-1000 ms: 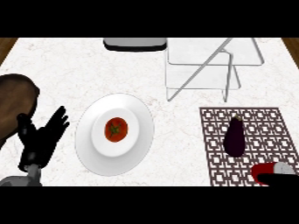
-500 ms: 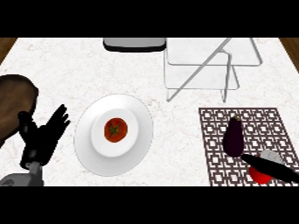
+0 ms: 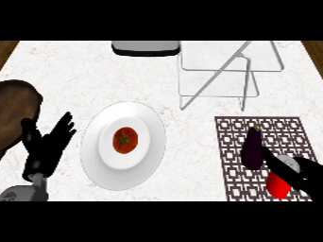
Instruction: Pick the can from the placemat and place it in the tiered shelf
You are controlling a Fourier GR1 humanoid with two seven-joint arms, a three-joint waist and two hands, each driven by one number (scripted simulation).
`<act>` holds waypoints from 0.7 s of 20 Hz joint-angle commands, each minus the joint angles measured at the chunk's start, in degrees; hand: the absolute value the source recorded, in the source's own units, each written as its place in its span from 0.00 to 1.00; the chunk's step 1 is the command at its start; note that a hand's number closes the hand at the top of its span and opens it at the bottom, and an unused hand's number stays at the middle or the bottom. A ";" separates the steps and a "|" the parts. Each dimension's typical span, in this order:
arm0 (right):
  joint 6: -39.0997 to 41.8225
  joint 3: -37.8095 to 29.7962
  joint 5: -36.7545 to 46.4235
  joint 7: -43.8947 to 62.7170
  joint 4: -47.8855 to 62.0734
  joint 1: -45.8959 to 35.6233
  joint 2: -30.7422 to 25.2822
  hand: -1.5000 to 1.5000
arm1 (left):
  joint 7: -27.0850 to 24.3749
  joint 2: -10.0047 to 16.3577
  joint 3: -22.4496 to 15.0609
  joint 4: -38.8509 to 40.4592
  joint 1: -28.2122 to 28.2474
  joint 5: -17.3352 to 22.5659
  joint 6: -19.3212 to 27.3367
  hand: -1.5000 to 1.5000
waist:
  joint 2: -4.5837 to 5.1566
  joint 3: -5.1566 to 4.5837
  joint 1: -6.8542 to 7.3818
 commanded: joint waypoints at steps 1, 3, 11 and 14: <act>1.31 -0.69 0.19 -4.78 5.19 -1.40 1.24 1.00 | 0.25 -1.25 0.36 -2.11 1.76 -0.86 -0.38 0.50 | 0.34 0.46 -0.14; -1.74 -0.55 0.79 -9.25 6.03 -0.29 2.79 1.00 | 0.89 -1.36 0.39 -1.43 0.56 -1.96 0.17 0.50 | 0.35 0.47 -0.23; -1.39 9.87 12.29 -3.09 -8.52 -2.88 5.51 1.00 | -2.03 -3.81 0.98 3.41 -1.69 -3.59 0.92 0.50 | 0.43 0.39 -0.44; 3.46 22.71 13.60 -8.18 -6.54 -9.92 8.46 1.00 | 0.47 -2.43 -0.38 -0.65 -0.56 -2.40 -1.73 0.50 | 0.61 0.37 2.95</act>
